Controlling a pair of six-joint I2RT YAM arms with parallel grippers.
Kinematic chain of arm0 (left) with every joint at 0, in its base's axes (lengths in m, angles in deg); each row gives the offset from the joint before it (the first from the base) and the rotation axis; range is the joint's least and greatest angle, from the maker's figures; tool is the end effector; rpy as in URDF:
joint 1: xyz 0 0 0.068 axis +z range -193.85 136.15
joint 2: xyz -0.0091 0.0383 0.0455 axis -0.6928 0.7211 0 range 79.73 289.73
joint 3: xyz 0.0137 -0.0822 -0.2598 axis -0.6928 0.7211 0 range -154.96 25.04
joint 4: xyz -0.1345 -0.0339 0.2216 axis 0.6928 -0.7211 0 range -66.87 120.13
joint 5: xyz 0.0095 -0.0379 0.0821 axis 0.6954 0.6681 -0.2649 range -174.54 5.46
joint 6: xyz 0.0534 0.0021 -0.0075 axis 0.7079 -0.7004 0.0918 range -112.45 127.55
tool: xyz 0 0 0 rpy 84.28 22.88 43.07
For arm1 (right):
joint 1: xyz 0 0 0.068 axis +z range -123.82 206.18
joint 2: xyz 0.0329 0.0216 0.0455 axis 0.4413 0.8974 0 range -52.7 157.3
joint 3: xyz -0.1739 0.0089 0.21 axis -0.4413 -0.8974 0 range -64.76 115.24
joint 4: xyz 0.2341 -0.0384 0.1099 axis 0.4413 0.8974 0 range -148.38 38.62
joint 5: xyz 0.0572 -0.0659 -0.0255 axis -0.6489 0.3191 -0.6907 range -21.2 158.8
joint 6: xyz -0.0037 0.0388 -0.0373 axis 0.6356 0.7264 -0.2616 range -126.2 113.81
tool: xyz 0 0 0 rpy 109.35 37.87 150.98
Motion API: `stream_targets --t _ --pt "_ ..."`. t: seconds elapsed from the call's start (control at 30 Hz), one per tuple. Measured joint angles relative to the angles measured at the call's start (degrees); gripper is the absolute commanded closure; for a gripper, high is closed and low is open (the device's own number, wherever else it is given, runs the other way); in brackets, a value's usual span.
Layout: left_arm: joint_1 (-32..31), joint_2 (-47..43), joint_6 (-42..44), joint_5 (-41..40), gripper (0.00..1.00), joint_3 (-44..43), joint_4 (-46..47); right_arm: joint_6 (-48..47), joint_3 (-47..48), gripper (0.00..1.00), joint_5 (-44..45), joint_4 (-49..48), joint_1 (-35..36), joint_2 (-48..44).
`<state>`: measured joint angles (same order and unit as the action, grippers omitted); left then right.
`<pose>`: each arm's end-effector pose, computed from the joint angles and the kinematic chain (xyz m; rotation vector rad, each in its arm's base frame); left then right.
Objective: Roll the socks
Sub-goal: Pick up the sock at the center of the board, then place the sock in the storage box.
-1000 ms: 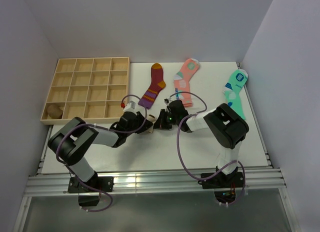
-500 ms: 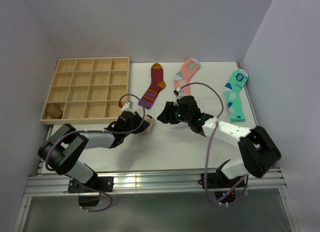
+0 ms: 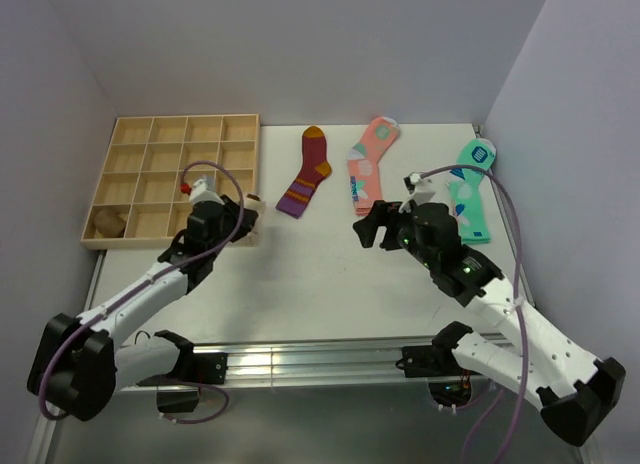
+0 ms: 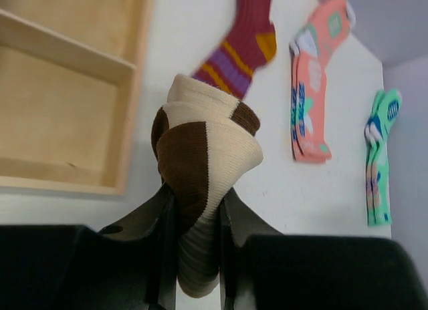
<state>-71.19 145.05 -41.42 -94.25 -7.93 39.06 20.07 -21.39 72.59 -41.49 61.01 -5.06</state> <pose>0.2239 -0.1090 0.2296 -0.4942 1.9800 -0.6904 0.1597 0.1084 0.3107 -0.1036 1.9912 0.6374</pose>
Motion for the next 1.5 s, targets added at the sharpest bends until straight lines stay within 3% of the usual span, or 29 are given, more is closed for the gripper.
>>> stream_targets --t 0.1,0.33,0.5,0.63,0.9,1.5 --pt "6.3 -3.6 1.4 0.4 1.0 -1.4 -3.4 -0.6 1.6 0.01 3.1 3.9 0.0 -4.9" --pt "25.1 -5.7 4.5 4.2 1.0 -4.9 -8.8 -2.0 3.8 0.0 8.2 8.6 -0.1 -11.1" --pt "38.1 -0.4 4.9 7.7 1.0 -6.6 -10.1 -2.8 3.8 0.0 8.7 10.2 -0.1 -10.2" --pt "44.3 6.2 4.3 9.4 1.0 -7.2 -9.0 -3.2 3.8 0.0 8.8 10.9 -0.1 -8.9" --pt "48.8 16.8 0.8 10.1 1.0 -8.6 -6.1 -4.1 3.8 0.0 8.9 11.3 -0.1 -6.7" --pt "50.0 24.9 -5.2 9.7 1.0 -7.7 4.4 -6.2 3.8 0.0 10.7 11.0 -0.1 -4.7"
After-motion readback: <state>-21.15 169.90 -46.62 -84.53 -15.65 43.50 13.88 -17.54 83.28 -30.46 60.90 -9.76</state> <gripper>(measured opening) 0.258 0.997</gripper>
